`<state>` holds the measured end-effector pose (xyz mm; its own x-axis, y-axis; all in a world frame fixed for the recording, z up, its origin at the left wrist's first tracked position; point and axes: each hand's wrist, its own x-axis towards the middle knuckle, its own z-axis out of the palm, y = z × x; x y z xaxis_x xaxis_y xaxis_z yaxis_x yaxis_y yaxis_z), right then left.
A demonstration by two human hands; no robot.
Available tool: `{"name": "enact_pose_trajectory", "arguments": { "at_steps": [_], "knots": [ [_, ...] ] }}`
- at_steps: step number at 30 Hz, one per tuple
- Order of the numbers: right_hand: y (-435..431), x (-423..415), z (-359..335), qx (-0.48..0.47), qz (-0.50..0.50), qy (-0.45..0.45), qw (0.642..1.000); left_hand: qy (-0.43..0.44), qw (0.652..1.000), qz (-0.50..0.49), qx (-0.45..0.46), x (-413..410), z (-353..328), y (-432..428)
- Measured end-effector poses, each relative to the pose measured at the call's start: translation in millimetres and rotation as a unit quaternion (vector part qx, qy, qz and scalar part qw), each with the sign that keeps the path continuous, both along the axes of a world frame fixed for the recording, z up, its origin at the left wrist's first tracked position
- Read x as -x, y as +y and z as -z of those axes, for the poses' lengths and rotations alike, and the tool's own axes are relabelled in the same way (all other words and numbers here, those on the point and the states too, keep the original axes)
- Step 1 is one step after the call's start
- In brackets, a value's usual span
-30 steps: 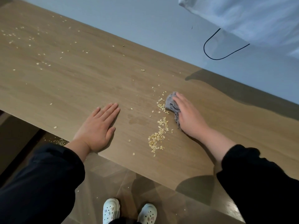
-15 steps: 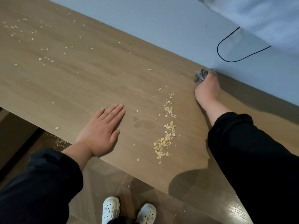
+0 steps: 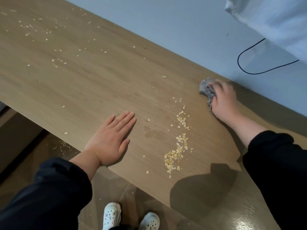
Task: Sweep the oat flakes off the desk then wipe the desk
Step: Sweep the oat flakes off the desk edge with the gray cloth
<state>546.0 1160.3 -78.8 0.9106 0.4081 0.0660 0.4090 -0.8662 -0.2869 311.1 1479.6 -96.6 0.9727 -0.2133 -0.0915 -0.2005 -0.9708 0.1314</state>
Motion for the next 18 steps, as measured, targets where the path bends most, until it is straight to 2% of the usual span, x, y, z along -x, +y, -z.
{"name": "enact_pose_trajectory", "arguments": {
  "at_steps": [3, 10, 16, 18],
  "knots": [
    [19, -25, 0, 0.0, 0.055, 0.003, 0.999, -0.002, 1.0, 0.003, -0.003, 0, 0, 0],
    [82, -49, 1, -0.041, 0.004, 0.031, 0.999, 0.0, 1.0, 0.0, -0.002, 0, 0, -1],
    [71, 21, -5, -0.065, -0.18, 0.087, 0.978, 0.005, 1.0, -0.003, -0.004, 0, 0, -1],
    [60, 34, -6, -0.065, -0.212, 0.088, 0.971, 0.003, 1.0, -0.003, -0.003, 0, 0, -1]
  ]
}}
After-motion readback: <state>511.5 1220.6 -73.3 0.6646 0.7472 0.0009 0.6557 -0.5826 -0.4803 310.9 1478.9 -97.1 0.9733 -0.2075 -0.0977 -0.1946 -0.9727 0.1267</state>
